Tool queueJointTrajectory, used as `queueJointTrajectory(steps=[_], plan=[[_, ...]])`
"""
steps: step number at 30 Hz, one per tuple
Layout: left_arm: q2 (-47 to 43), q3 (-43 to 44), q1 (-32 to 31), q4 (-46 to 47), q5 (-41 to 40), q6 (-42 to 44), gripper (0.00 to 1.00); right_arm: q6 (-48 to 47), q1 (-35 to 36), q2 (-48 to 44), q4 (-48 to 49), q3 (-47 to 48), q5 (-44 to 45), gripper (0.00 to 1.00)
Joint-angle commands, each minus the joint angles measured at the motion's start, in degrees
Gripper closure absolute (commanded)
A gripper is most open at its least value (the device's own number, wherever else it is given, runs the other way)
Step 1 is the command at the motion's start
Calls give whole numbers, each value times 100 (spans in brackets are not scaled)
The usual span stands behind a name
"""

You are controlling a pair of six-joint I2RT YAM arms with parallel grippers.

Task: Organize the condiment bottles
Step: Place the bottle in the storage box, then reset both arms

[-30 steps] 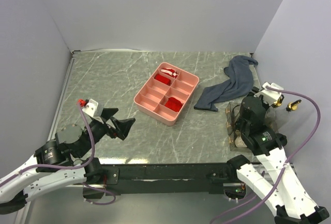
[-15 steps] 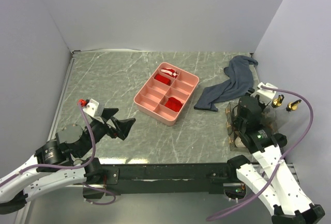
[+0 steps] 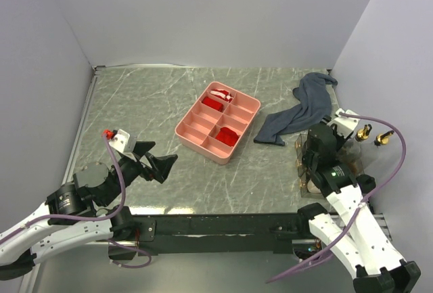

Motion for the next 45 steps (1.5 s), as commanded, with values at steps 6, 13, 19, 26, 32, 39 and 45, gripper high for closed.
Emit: queueJointTrajectory(steps=[6, 13, 19, 26, 32, 39, 45], plan=[[-40, -15, -24, 247, 26, 21, 3, 380, -62, -152, 164, 33, 182, 42], [-57, -32, -24, 220, -18, -5, 3, 592, -53, -258, -380, 481, -169, 20], [-5, -41, -24, 212, -53, -22, 3, 749, -53, 40, -1047, 1122, -540, 0], [153, 82, -24, 378, -53, -75, 3, 952, -62, 700, -2058, 2483, -793, 0], [364, 275, -24, 475, -114, -181, 3, 768, -45, 1359, -2420, 4083, -1652, 0], [531, 319, -24, 809, -97, -453, 3, 652, 139, 1140, -1155, 3350, -5317, 0], [602, 311, -24, 985, -237, -716, 3, 829, 728, 1140, -539, 2627, -6340, 0]])
